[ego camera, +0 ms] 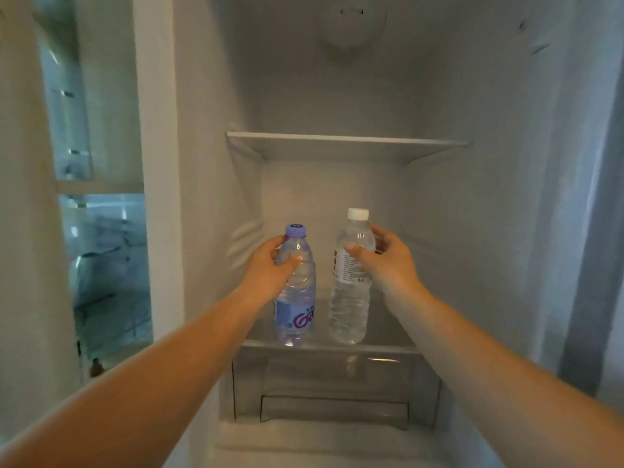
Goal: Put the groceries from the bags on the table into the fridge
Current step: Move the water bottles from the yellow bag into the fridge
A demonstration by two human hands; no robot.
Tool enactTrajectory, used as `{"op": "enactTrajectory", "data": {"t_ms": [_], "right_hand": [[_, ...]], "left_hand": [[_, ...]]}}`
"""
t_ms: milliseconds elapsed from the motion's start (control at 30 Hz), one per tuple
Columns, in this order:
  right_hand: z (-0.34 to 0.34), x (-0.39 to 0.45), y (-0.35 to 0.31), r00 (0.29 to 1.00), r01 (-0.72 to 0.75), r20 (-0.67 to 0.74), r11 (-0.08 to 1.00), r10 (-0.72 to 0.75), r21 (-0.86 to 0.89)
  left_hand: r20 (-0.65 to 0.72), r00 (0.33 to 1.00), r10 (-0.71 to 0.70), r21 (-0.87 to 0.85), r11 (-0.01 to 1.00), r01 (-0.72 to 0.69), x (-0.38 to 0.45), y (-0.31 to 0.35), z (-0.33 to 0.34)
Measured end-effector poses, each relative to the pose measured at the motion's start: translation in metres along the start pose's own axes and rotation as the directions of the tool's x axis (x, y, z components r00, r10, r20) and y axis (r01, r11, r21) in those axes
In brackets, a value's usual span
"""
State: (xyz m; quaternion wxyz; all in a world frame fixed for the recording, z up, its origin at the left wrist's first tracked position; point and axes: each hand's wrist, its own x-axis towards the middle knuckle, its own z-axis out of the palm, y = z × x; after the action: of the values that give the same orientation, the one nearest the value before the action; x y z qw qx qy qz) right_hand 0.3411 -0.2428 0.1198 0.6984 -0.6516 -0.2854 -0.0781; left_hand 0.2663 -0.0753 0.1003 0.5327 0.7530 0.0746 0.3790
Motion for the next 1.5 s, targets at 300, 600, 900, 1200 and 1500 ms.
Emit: {"op": "enactTrajectory", "data": {"t_ms": [300,600,900,1200,1500], "right_hand": [[0.031,0.069,0.066,0.998,-0.005,0.067,1.0,0.007,-0.029],[0.045,0.088,0.095,0.994,-0.018,0.104,0.998,0.024,-0.06],[0.044,0.08,0.106,0.989,0.008,0.15,0.995,0.008,-0.099],[0.033,0.053,0.147,0.922,-0.002,0.37,0.96,0.111,-0.282],[0.05,0.073,0.164,0.935,0.009,0.341,0.952,0.1,-0.306]], "left_hand": [[-0.079,0.997,0.022,0.083,0.996,-0.015,0.058,-0.044,0.014],[-0.136,0.99,-0.028,0.056,0.998,0.036,0.08,-0.076,0.02],[-0.029,0.997,0.074,0.189,0.98,-0.068,0.079,-0.094,0.016],[-0.057,0.991,0.12,0.248,0.963,-0.102,0.035,-0.147,0.031],[-0.108,0.983,0.151,0.456,0.886,-0.087,0.053,-0.163,0.042]]}}
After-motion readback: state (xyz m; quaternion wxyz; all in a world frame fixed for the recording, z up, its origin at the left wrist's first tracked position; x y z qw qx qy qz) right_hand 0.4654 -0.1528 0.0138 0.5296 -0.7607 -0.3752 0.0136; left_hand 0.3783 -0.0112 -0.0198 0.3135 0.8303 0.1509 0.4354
